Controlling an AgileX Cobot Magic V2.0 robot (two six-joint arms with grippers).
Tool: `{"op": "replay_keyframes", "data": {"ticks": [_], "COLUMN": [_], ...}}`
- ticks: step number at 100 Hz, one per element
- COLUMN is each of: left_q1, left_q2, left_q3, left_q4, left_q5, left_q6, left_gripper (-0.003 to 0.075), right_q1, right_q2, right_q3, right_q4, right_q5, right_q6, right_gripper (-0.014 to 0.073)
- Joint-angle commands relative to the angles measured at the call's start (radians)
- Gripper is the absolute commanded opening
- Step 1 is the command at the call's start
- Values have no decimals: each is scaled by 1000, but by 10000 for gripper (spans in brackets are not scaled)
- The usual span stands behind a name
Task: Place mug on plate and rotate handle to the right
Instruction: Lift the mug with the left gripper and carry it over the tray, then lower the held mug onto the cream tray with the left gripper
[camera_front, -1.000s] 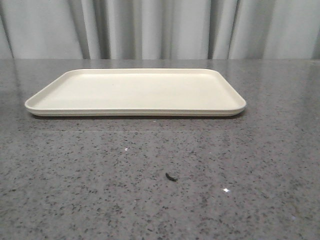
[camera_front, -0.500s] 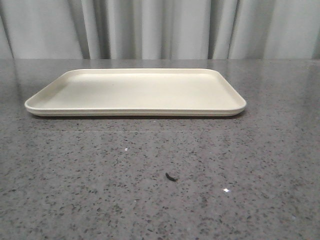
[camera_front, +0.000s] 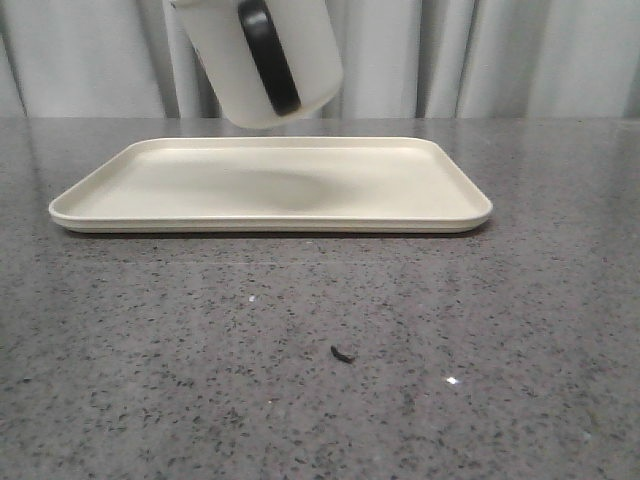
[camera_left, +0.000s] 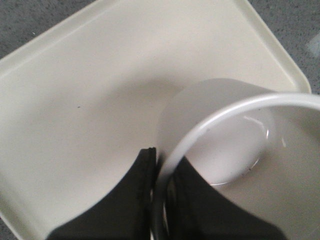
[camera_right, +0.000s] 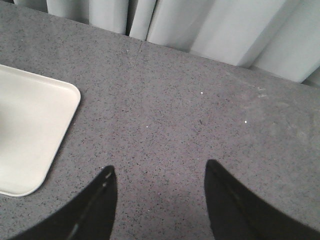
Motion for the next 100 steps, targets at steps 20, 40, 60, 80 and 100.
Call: {"op": "replay_keyframes", "data": {"ticks": [20, 40, 60, 80, 100], "left_q1": [-10, -10, -10, -10, -10], "left_q2": [24, 45, 54, 55, 55], "left_q3": [-34, -34, -34, -34, -34], "left_q4": [-8, 1, 3, 7, 7], "left_q5": [3, 3, 3, 3, 3], "left_q6": [-2, -2, -2, -2, -2], "left_gripper": [-19, -19, -19, -19, -19], "right_q1": [6, 6, 6, 6, 6], "right_q2": [-7, -7, -7, -7, -7], "right_q3": [-29, -29, -29, -29, -29], "right_q4": [0, 0, 0, 0, 0], "right_q5": [-53, -54, -55, -55, -57], "right_q6": [-10, -10, -10, -10, -10], "right_gripper": [402, 402, 402, 402, 402]}}
